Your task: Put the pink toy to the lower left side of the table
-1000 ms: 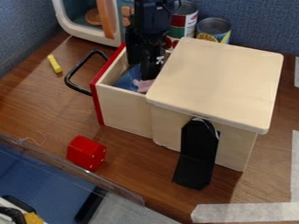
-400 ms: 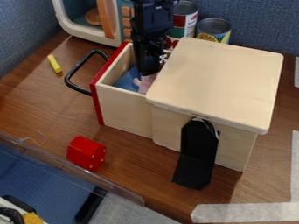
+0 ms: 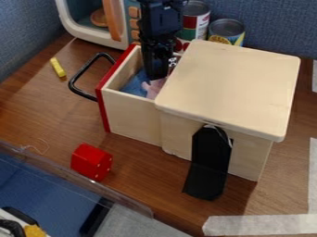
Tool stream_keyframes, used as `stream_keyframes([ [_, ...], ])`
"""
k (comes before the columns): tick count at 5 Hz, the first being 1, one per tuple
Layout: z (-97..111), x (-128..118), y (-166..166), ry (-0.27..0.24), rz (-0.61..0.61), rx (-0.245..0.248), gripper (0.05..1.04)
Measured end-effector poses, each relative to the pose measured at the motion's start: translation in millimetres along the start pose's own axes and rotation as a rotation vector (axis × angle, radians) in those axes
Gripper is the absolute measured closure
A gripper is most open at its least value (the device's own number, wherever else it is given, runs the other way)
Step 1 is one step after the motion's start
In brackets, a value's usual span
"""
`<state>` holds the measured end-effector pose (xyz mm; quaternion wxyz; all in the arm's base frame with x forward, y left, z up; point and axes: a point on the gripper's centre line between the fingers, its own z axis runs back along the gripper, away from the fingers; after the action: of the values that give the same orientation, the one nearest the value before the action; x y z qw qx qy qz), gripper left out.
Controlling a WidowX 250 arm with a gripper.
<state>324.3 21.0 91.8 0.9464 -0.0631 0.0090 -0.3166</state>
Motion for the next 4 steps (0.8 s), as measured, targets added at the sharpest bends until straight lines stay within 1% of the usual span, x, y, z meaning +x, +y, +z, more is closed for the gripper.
stream_keyframes([
  [1,35.4,-2.3,-6.3,-0.095,-0.003,0.025,1.033],
  [2,80.4,-8.5,-17.1,-0.224,-0.021,0.063,1.033],
  [3,105.2,-21.7,-20.5,-0.257,0.029,0.115,1.033],
  [4,111.9,-52.3,-6.7,-0.176,0.135,0.129,1.033],
])
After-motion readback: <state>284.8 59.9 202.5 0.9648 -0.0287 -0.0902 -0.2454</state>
